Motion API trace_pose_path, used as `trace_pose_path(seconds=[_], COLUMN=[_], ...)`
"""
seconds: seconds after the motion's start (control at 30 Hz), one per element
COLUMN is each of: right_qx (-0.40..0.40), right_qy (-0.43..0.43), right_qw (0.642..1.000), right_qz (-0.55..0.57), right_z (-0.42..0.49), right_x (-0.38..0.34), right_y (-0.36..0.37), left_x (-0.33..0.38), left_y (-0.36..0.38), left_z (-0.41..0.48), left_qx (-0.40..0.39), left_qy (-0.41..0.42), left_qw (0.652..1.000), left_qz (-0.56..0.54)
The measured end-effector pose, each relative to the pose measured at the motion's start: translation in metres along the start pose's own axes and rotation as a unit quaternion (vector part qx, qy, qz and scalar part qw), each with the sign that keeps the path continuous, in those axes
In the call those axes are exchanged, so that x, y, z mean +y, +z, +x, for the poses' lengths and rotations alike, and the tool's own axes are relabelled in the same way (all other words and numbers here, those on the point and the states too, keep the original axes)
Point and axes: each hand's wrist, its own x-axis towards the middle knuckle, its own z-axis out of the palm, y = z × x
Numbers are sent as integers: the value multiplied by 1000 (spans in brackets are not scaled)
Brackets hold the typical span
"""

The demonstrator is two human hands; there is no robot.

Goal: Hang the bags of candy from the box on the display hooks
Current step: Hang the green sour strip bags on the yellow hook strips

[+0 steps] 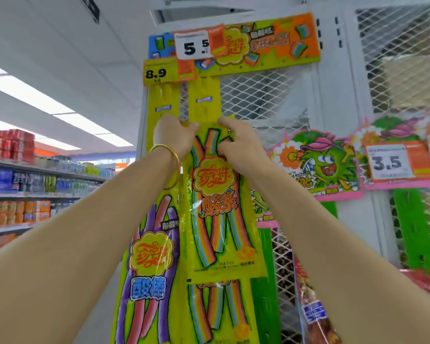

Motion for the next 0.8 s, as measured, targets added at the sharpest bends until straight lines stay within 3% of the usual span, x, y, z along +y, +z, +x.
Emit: trace_pose_path(seconds=[0.4, 0.7, 0.8], right_qx=[-26, -38, -40], right_qy=[-34, 7, 9], right_qw=[997, 998, 997], right_qz=[-56, -57, -62], right_z=[0, -4, -12], right_x=[-9, -9, -10], right_y=[4, 5, 2], left_x=[7, 14, 13], left_y=[6, -1, -1], left_z=[9, 5, 1], left_qx=[-9, -60, -56], left_qy=[-104, -104, -107], left_qw=[983, 988, 984], left_qz=[-150, -102, -133])
